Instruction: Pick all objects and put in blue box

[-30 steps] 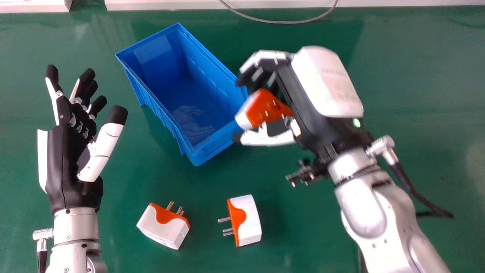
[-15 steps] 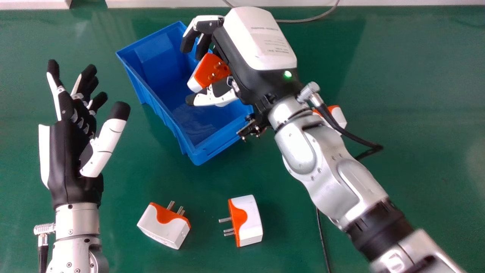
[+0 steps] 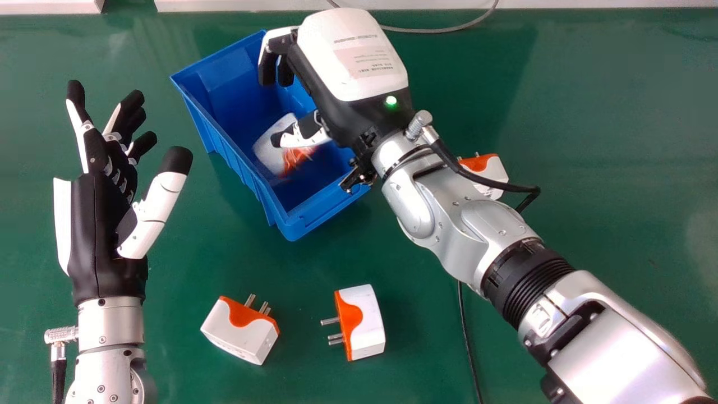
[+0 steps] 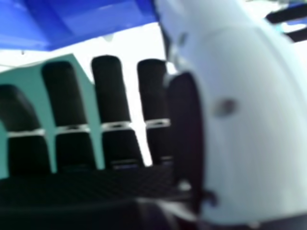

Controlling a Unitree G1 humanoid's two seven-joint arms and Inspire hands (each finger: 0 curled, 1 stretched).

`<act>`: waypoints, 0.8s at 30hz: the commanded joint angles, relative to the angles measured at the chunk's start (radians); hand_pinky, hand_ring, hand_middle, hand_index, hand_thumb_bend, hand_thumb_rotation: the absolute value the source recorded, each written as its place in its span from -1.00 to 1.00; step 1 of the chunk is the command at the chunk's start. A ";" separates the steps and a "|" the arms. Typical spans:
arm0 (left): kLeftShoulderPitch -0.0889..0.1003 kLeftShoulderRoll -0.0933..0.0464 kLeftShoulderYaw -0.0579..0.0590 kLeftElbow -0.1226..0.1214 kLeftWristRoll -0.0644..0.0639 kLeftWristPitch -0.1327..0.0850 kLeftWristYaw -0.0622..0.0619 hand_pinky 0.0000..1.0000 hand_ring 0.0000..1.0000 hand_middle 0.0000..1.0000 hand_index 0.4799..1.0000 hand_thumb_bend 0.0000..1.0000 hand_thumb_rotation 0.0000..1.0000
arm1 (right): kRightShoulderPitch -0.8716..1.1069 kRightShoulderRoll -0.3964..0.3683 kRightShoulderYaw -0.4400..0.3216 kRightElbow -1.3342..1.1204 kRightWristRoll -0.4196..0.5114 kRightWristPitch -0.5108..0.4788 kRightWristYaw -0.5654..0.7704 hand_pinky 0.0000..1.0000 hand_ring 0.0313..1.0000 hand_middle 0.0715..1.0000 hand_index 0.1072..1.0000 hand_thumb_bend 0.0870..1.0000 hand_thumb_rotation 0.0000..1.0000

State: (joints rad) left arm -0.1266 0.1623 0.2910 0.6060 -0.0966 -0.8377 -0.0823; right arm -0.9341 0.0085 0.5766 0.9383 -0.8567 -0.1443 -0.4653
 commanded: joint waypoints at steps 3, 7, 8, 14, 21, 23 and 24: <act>-0.003 0.009 -0.005 -0.011 -0.004 -0.018 0.002 0.73 0.83 0.82 0.65 0.65 0.22 | 0.004 -0.016 0.015 -0.109 -0.014 0.048 0.037 0.10 0.37 0.50 0.22 0.49 -0.90; -0.004 0.009 -0.007 -0.003 -0.006 -0.027 0.000 0.73 0.83 0.82 0.65 0.64 0.22 | 0.048 -0.036 0.018 -0.217 -0.027 0.102 0.069 0.26 0.62 0.76 0.37 0.67 -0.80; -0.003 0.008 -0.008 -0.005 -0.006 -0.028 0.001 0.73 0.83 0.82 0.65 0.64 0.22 | 0.063 -0.044 0.017 -0.252 -0.030 0.112 0.077 0.26 0.62 0.76 0.37 0.67 -0.80; 0.008 -0.002 -0.012 -0.019 -0.041 -0.023 -0.020 0.73 0.84 0.83 0.65 0.64 0.21 | 0.235 -0.100 -0.017 -0.583 -0.014 0.164 0.162 0.28 0.70 0.84 0.44 0.75 -0.78; 0.016 -0.015 -0.013 -0.034 -0.085 -0.004 -0.053 0.76 0.86 0.84 0.64 0.63 0.11 | 0.477 -0.267 -0.015 -1.282 -0.060 0.451 0.899 0.34 0.73 0.81 0.56 0.84 -0.64; 0.017 -0.016 -0.016 -0.036 -0.088 -0.004 -0.056 0.75 0.85 0.83 0.64 0.59 0.07 | 0.504 -0.297 -0.002 -1.370 -0.094 0.474 1.022 0.32 0.70 0.77 0.58 0.91 -0.62; 0.019 -0.017 -0.017 -0.039 -0.094 0.000 -0.061 0.75 0.85 0.83 0.65 0.58 0.06 | 0.517 -0.309 0.003 -1.408 -0.104 0.485 1.075 0.31 0.67 0.76 0.59 0.92 -0.59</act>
State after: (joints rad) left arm -0.1211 0.1517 0.2785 0.6049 -0.1591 -0.8300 -0.1212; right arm -0.4598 -0.2375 0.5740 -0.1228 -0.8835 0.2588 0.3189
